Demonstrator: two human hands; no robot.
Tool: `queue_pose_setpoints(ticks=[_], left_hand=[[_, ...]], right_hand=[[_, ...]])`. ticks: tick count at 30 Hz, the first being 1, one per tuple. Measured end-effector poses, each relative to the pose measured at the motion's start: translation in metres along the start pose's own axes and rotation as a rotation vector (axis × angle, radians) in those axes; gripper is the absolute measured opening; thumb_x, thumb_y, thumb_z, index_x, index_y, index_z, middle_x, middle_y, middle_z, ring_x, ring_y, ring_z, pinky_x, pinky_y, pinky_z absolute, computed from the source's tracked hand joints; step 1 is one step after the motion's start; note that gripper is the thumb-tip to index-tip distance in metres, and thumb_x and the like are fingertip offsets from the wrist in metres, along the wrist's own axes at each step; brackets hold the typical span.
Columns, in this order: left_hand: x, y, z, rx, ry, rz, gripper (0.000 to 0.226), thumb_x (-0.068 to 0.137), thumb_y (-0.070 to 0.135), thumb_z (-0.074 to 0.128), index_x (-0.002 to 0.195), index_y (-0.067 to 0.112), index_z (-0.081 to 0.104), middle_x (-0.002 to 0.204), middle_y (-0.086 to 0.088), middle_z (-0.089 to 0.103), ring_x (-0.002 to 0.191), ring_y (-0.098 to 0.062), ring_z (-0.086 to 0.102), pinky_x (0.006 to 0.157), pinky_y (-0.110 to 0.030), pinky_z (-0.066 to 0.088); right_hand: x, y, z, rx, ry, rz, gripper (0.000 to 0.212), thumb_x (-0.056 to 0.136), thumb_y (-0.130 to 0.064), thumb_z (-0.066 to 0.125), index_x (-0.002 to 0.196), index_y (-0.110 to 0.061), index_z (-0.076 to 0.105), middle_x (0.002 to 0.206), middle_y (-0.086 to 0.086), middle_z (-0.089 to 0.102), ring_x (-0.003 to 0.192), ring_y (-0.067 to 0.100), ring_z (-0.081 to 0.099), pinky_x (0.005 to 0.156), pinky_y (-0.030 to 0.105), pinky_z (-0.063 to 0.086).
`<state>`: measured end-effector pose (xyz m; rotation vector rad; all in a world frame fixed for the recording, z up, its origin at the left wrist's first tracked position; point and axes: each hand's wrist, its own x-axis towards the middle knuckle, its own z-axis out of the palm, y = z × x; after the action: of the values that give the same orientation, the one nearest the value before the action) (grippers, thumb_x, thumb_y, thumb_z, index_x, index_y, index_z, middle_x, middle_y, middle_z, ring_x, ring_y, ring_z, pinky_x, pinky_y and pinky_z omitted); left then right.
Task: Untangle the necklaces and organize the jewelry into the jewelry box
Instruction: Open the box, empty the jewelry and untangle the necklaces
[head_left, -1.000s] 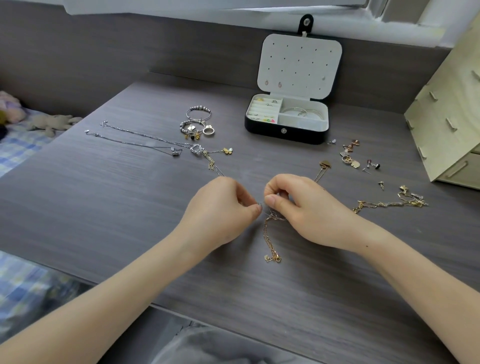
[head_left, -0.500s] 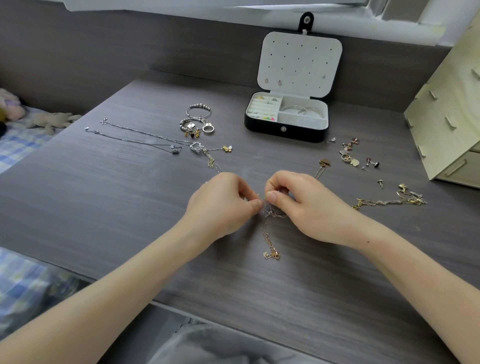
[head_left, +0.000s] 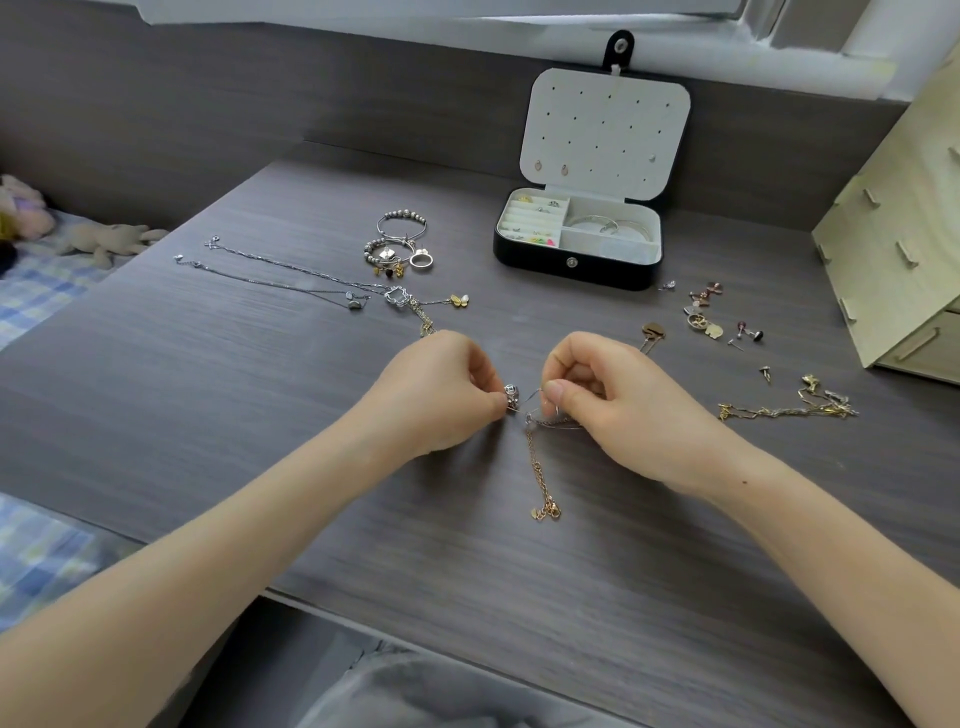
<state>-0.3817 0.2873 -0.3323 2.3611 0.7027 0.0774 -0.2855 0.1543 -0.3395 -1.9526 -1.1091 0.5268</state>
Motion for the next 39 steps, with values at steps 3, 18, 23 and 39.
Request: queue_pose_setpoints(ticks=[3, 18, 23, 39], left_hand=[[0.003, 0.001, 0.000, 0.037, 0.031, 0.023, 0.014, 0.081, 0.022, 0.065, 0.067, 0.022, 0.063, 0.055, 0.009, 0.052, 0.055, -0.004, 0.048, 0.048, -0.012, 0.034], [0.010, -0.004, 0.000, -0.033, 0.040, 0.212, 0.013, 0.072, 0.013, 0.068, 0.060, 0.020, 0.065, 0.051, 0.012, 0.055, 0.051, 0.006, 0.050, 0.050, -0.009, 0.035], [0.013, -0.007, 0.000, -0.052, 0.021, 0.198, 0.013, 0.073, 0.014, 0.068, 0.062, 0.021, 0.066, 0.054, 0.012, 0.058, 0.051, 0.005, 0.050, 0.050, -0.009, 0.036], [0.017, -0.014, -0.001, -0.287, -0.028, 0.172, 0.011, 0.082, 0.010, 0.065, 0.075, 0.017, 0.062, 0.060, 0.011, 0.067, 0.052, -0.002, 0.057, 0.059, -0.018, 0.047]], right_hand=[[0.001, 0.001, 0.000, 0.002, 0.030, 0.007, 0.019, 0.087, 0.000, 0.052, 0.081, -0.018, 0.055, 0.071, -0.001, 0.065, 0.062, 0.009, 0.056, 0.062, 0.020, 0.045], [0.006, -0.001, 0.012, -0.555, 0.154, -0.097, 0.016, 0.086, -0.032, 0.062, 0.099, -0.024, 0.068, 0.091, -0.007, 0.061, 0.095, 0.018, 0.055, 0.077, 0.028, 0.036], [0.008, 0.000, 0.013, -0.495, 0.150, -0.082, 0.011, 0.086, -0.026, 0.063, 0.095, -0.024, 0.068, 0.079, -0.017, 0.051, 0.084, 0.011, 0.051, 0.071, 0.023, 0.032], [0.008, 0.006, 0.011, -0.063, 0.075, -0.074, 0.024, 0.090, -0.008, 0.057, 0.100, -0.029, 0.052, 0.084, -0.007, 0.065, 0.069, 0.002, 0.055, 0.065, 0.012, 0.040]])
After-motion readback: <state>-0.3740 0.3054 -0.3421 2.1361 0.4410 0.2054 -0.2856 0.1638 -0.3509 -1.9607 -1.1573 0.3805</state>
